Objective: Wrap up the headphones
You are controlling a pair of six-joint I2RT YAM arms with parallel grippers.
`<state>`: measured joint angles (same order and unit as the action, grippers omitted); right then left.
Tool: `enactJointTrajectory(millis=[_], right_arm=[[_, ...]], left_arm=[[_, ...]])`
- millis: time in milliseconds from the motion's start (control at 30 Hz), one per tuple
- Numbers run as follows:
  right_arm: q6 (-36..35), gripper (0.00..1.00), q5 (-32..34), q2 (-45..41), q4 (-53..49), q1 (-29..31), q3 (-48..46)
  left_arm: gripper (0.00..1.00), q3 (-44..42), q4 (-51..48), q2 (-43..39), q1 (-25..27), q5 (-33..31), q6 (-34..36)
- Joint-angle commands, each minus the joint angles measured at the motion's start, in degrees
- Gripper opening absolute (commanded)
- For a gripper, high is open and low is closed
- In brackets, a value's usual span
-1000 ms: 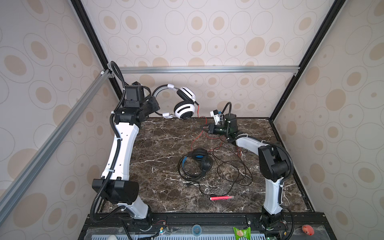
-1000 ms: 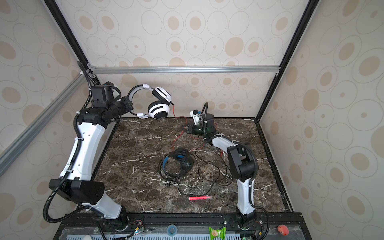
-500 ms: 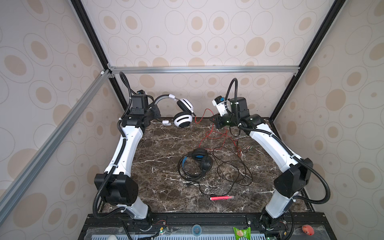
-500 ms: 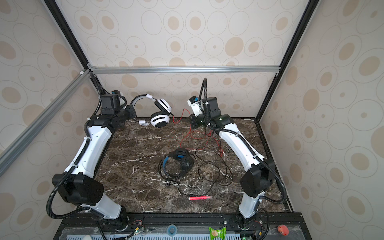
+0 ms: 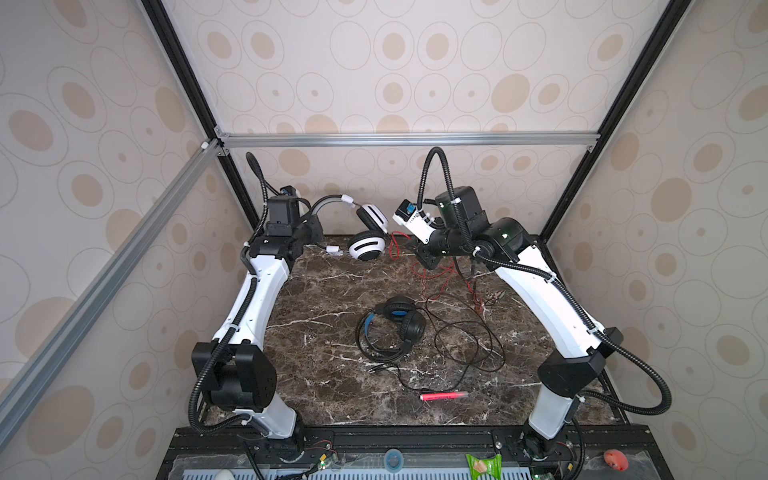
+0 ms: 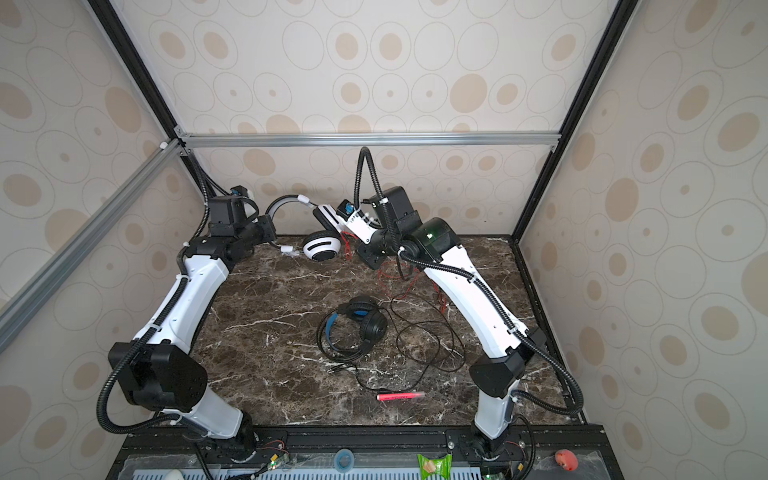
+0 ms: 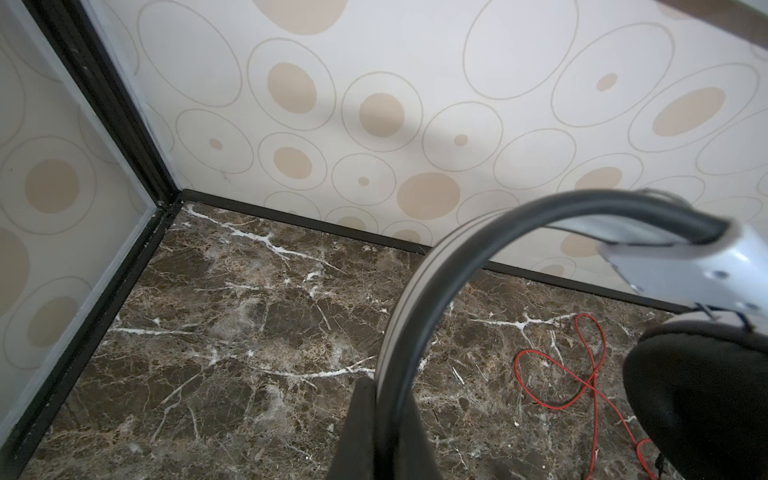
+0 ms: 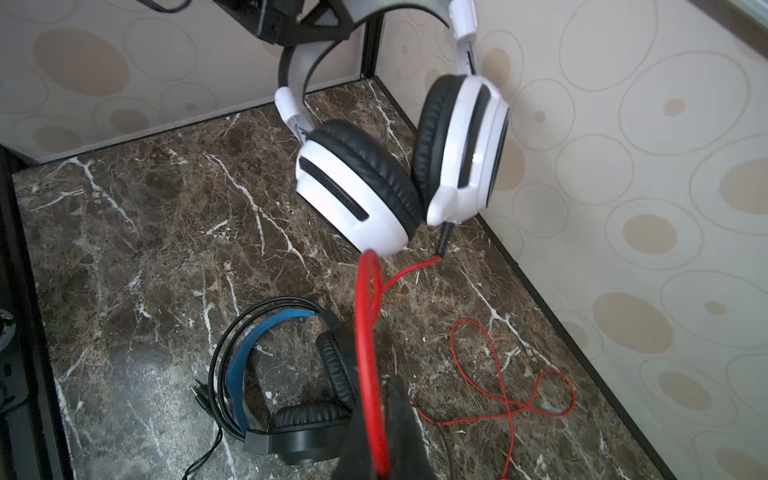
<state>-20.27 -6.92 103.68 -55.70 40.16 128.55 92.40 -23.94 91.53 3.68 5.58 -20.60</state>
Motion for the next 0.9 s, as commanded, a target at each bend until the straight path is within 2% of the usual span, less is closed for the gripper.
enactJointTrajectory(millis=[0, 167, 367, 467, 867], right_arm=[[-2.85, 0.0, -2.39, 1.61, -3.34, 0.51, 2.75], [-2.11, 0.0, -2.45, 2.89, -2.93, 0.55, 5.72], [-0.3, 0.0, 4.87, 4.38, -2.47, 0.44, 5.92], [1.6, 0.0, 6.99, 4.6, -2.33, -0.77, 6.15], [6.92, 0.0, 7.31, 5.88, -3.89, -5.48, 7.33]], left_arm=[[0.0, 2.94, 2.27, -0.36, 1.64, 0.78, 4.4], [0.0, 0.32, 1.36, -1.89, 4.49, 0.54, 9.09], [0.0, -3.58, 1.97, -4.29, 9.38, 2.3, 14.97], [0.0, -4.79, 2.08, -5.09, 10.58, 3.23, 15.91], [0.0, -6.23, 3.6, -7.31, 14.32, 11.73, 17.47]])
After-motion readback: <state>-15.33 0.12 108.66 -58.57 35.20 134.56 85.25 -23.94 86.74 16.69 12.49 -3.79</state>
